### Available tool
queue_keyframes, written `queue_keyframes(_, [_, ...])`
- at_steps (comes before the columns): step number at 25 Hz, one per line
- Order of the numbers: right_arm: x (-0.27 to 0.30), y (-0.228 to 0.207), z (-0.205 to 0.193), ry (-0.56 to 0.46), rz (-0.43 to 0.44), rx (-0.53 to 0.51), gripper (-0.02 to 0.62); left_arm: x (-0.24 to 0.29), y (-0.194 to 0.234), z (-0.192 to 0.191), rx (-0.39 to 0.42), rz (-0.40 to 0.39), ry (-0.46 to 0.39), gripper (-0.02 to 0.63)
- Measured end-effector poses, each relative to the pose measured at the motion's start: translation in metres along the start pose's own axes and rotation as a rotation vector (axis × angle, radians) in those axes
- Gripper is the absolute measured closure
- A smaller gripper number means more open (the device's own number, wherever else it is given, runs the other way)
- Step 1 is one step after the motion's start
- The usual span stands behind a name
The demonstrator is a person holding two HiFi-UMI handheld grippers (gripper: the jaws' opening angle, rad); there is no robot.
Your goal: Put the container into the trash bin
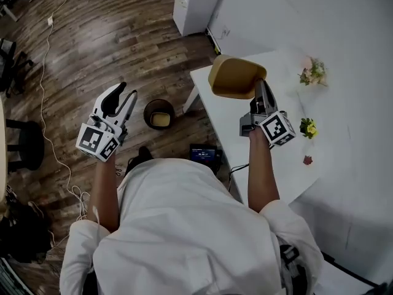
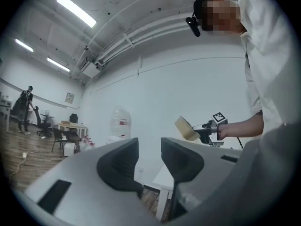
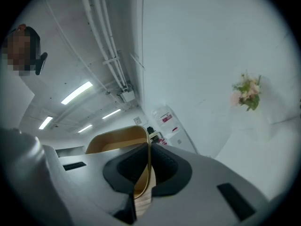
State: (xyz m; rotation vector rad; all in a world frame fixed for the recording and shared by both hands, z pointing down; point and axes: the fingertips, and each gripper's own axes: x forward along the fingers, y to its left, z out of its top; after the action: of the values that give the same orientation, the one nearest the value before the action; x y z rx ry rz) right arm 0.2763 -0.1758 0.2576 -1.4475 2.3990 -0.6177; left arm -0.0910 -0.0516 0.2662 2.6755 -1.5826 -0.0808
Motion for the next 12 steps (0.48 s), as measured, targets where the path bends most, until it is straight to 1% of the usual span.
queue_keyframes(3, [0.034,0.036,-0.025,0.021,0.063,-0.007,0.554,-0.029,0.033,-0.004,0.012,0.072,-0.006,0.459])
queue_keyframes(5, [0.053,0.057,-0.044,0.037,0.093,-0.003,0.554,-0.044,0.052,-0.009,0.009,0.102,0.000,0.459])
queue_keyframes(9, [0.090,0.093,-0.085,0.079,0.129,0.020,0.554,-0.069,0.088,-0.016,0.004,0.136,0.020,0.459])
queue_keyframes(12, [0.113,0.109,-0.121,0.128,0.136,0.026,0.554,-0.080,0.112,-0.027,-0.017,0.143,0.037,0.459])
